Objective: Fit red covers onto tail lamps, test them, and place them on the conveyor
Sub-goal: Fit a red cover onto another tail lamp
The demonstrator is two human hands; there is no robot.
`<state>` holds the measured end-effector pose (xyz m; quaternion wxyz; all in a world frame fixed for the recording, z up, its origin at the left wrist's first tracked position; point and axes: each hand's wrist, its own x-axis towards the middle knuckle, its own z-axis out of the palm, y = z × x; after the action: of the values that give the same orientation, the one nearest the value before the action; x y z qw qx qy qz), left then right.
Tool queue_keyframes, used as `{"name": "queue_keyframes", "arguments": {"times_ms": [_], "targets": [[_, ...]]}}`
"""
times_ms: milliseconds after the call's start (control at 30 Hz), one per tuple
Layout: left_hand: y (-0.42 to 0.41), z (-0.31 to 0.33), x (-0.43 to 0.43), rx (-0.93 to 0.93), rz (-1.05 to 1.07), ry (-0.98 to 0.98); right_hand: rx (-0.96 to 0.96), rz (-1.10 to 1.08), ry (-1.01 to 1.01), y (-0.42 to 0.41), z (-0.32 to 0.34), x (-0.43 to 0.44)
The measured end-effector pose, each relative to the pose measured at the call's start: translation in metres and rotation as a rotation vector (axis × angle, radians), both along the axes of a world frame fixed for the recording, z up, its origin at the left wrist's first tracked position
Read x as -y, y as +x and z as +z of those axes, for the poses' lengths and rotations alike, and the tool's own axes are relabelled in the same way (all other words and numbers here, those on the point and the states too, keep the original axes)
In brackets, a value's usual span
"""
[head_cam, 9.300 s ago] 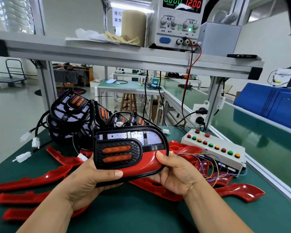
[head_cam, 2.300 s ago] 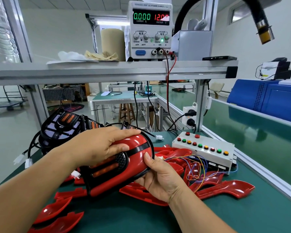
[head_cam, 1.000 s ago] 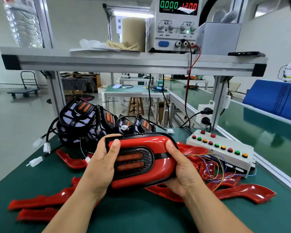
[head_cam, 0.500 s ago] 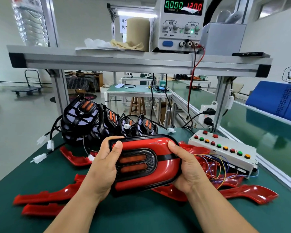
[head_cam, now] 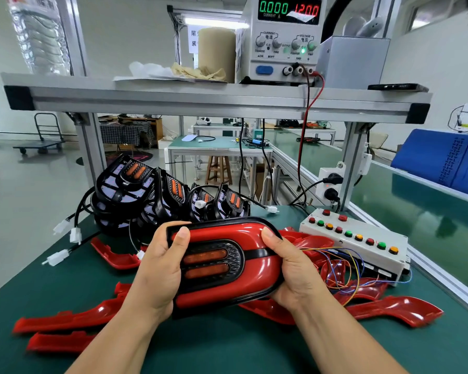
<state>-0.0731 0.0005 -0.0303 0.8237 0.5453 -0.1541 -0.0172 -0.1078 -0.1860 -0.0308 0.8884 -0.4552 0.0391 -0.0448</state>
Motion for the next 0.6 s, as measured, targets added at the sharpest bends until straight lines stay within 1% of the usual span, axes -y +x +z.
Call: {"name": "queue_keyframes", "arguments": {"times_ms": [167, 367, 533, 600], "targets": [[0.002, -0.002, 0.000, -0.024, -0.057, 0.007, -0.005, -0.011, -0.030, 0.000, 0.000, 0.002], [0.004, -0.002, -0.007, -0.088, -0.190, 0.018, -0.019, 0.020, -0.068, -0.005, 0.000, 0.003], [0.004, -0.001, -0.010, -0.146, -0.228, -0.026, 0.008, 0.058, -0.089, -0.006, 0.000, 0.005], [0.003, -0.002, -0.009, -0.149, -0.198, -0.011, 0.013, 0.048, -0.107, -0.006, -0.001, 0.004]]}}
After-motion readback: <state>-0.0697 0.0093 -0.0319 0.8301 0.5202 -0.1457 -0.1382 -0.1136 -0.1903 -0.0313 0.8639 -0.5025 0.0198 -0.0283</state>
